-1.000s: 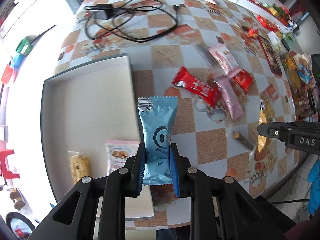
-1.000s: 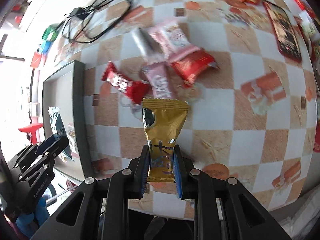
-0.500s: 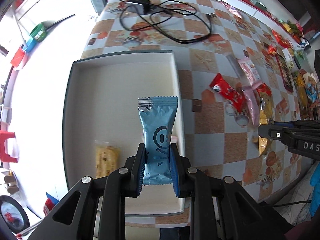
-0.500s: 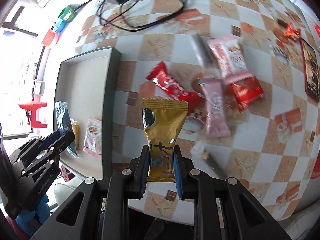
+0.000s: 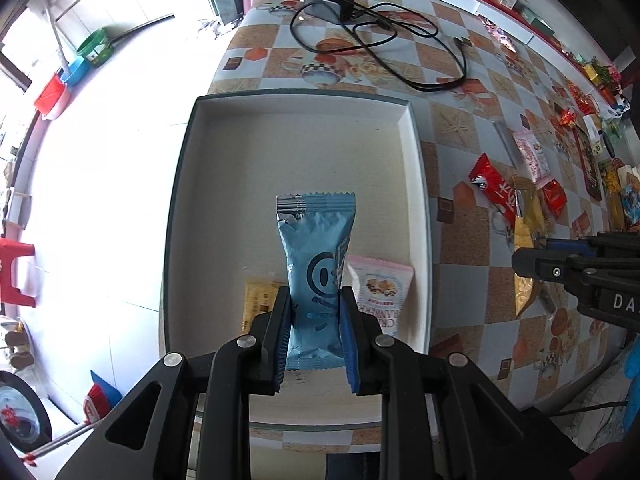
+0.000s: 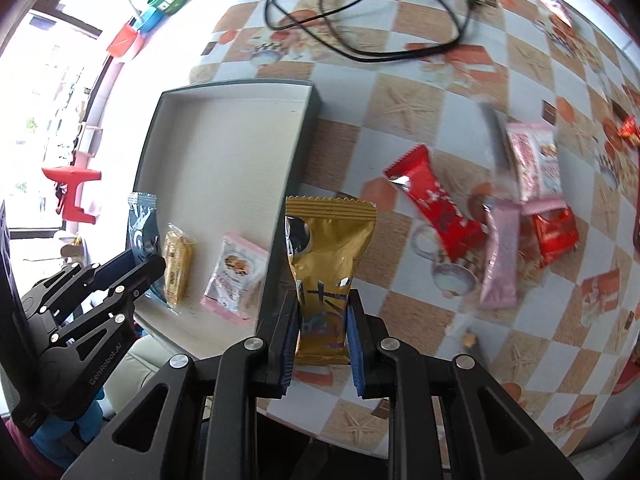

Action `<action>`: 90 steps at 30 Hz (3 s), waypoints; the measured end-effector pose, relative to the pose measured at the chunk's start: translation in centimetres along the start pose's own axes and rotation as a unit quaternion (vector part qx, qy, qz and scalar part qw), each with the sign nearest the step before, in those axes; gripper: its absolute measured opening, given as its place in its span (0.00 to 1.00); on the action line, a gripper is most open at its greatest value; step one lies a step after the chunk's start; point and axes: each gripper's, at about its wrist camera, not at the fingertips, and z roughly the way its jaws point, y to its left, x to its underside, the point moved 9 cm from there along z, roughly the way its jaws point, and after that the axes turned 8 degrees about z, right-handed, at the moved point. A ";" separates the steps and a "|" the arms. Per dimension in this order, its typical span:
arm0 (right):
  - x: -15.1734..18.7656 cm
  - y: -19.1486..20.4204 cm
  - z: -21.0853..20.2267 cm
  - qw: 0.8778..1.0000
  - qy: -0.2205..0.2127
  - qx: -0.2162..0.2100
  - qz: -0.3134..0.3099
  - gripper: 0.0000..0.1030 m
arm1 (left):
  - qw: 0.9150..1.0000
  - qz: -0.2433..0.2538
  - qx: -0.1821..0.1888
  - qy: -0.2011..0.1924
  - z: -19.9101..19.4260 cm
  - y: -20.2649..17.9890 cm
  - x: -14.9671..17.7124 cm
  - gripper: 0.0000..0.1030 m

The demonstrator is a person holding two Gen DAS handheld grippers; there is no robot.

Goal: Organize snacks
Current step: 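Carry both candies to the white tray and open both grippers, then grasp the red candy with left gripper while right grasps the clear stick packet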

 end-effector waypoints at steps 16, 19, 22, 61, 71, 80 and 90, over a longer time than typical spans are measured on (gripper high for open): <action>-1.1 7.3 2.9 0.998 0.034 -0.006 -0.060 0.23 | 1.000 -0.015 -0.003 0.023 2.0 2.8 1.8 0.25; -1.4 7.8 3.7 0.997 0.041 -0.004 -0.060 0.23 | 0.999 -0.010 -0.003 0.030 2.6 2.7 1.9 0.25; -1.9 8.2 4.4 0.997 0.046 0.000 -0.059 0.23 | 0.999 -0.008 0.002 0.037 3.1 2.5 2.1 0.25; 1.3 -13.8 4.8 0.978 0.074 0.061 0.185 0.99 | 0.996 0.053 -0.014 0.076 3.3 -6.3 -1.6 0.78; 4.6 -18.3 5.8 0.976 0.089 0.098 0.172 0.99 | 0.994 0.081 0.002 0.069 1.1 -10.3 -2.4 0.78; 6.1 -16.0 9.3 0.982 0.103 0.131 0.090 0.99 | 0.991 0.077 0.060 0.086 0.2 -15.2 -4.6 0.78; 7.0 -22.4 8.0 0.978 0.073 0.127 0.148 1.00 | 0.982 -0.067 0.103 0.141 5.2 -17.1 -8.4 0.78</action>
